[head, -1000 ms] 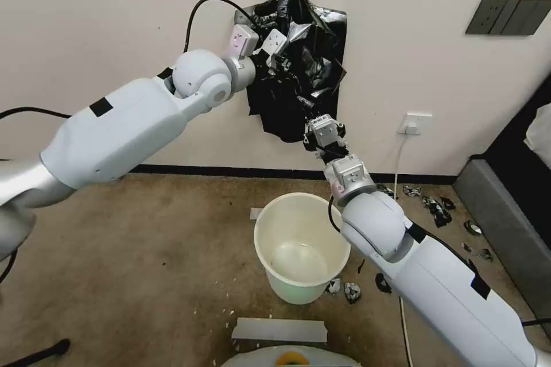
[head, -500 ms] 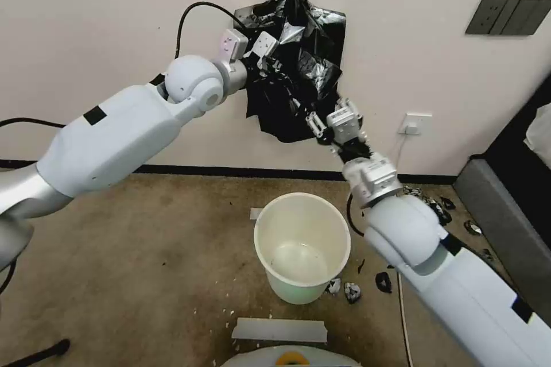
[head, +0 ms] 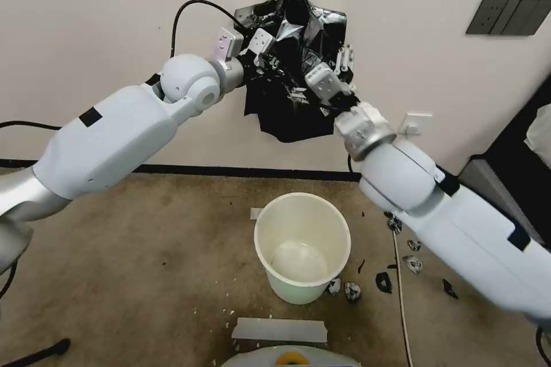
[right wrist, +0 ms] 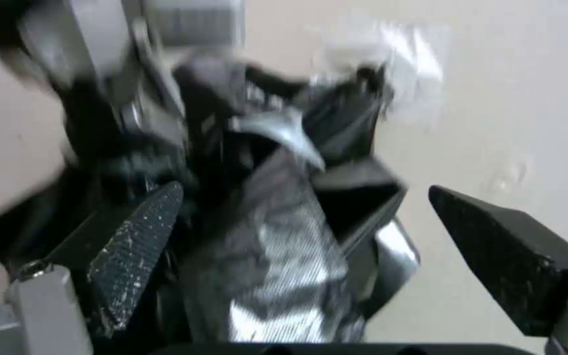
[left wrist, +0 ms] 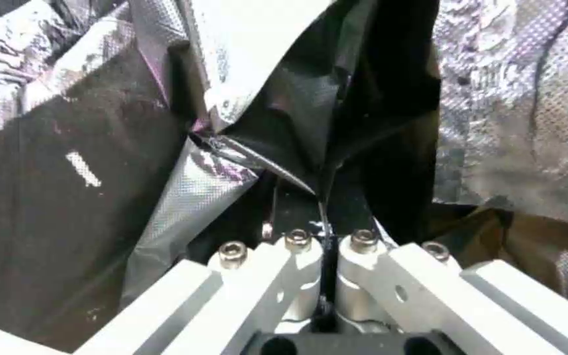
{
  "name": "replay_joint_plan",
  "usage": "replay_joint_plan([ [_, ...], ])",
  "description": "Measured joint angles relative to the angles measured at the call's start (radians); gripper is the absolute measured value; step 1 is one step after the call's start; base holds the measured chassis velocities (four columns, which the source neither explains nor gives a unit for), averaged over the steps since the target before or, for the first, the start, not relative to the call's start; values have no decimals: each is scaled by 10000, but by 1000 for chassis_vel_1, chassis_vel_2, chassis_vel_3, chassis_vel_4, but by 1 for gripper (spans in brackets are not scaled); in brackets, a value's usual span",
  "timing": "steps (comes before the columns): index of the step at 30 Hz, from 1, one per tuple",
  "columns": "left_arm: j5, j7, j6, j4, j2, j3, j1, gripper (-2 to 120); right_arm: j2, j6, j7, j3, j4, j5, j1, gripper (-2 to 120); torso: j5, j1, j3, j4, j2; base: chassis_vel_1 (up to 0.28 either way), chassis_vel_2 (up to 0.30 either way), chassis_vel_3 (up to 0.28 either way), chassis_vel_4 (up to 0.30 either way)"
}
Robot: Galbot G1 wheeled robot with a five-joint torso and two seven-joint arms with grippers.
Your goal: Place a trash bag onto the trash bin.
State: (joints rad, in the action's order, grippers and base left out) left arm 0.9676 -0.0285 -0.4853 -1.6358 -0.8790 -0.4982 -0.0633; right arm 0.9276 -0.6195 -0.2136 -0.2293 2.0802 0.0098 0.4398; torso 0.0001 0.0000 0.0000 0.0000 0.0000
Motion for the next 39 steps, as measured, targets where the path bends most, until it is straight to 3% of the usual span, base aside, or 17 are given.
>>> replay_joint_plan([
  [15, 5, 13, 16, -113, 138, 45, 78, 0, 314, -162, 202, -222, -1113, -476, -236, 98, -1, 0, 0, -1, 0, 0, 0, 0, 0],
  [25, 10, 16, 23, -200, 317, 104, 232, 0, 473, -110, -115, -239, -1214, -1025, -177, 68, -1, 0, 0, 0, 0, 0, 0, 0, 0],
  [27, 9, 16, 23, -198, 331, 122, 269, 0, 475, -100, -169, -213, -1150, -1184, -119, 55, -2, 0, -1, 1, 0, 0, 0, 0, 0],
  [39, 8, 22, 23, -198, 385, 161, 324, 0, 471, -58, -256, -160, -1174, -1189, -75, 15, -1, 0, -1, 0, 0, 0, 0, 0, 0],
])
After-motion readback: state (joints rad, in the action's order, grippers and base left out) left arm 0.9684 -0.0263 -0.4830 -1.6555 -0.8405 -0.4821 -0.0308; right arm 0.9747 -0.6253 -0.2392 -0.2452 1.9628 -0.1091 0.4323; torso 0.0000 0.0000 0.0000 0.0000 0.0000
